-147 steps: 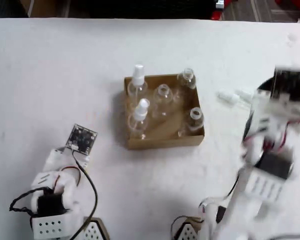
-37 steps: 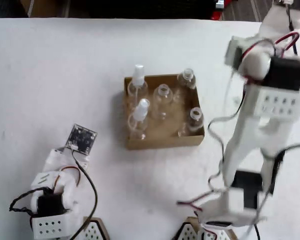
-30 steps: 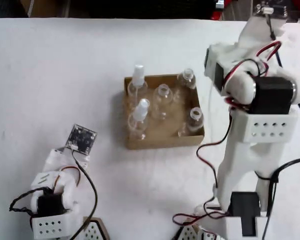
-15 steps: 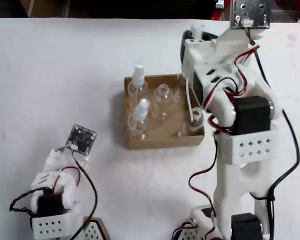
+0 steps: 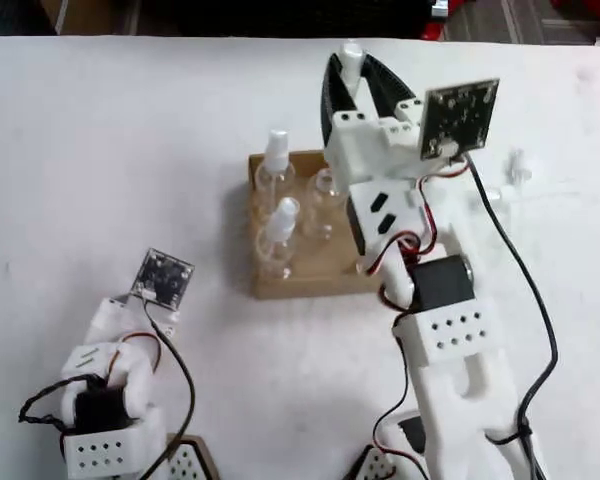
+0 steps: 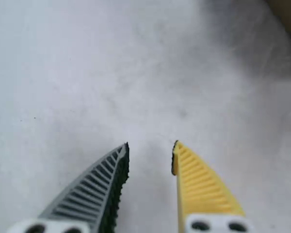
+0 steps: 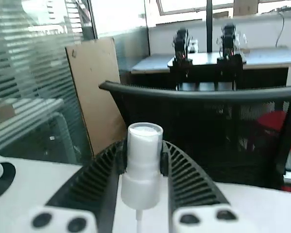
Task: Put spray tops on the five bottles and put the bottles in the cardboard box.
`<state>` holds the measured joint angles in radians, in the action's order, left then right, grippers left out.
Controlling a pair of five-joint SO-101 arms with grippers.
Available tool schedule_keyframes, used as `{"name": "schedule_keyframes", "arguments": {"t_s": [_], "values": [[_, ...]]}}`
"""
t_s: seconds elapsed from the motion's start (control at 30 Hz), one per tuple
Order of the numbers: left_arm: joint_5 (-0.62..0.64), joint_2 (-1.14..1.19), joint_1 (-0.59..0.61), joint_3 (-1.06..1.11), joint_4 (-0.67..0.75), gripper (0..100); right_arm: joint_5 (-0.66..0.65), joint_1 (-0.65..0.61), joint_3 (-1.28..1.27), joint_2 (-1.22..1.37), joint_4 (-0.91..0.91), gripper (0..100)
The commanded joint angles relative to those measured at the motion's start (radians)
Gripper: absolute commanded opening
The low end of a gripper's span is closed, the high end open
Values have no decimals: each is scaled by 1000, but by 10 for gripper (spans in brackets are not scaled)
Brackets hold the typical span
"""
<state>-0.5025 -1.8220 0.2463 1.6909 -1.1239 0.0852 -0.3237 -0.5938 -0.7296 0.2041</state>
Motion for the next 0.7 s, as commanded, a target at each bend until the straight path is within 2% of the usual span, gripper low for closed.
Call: {"name": "schedule_keyframes", "arguments": {"t_s": [0.0,0.27,0.67], "values": [[-9,-5,10,2,11,138,2,-16,-54,-30,-166,16],[-9,-5,10,2,11,138,0,-7,-184,-2,-383,16],[-9,-5,10,2,11,138,9,19,-192,102,-397,16]]}}
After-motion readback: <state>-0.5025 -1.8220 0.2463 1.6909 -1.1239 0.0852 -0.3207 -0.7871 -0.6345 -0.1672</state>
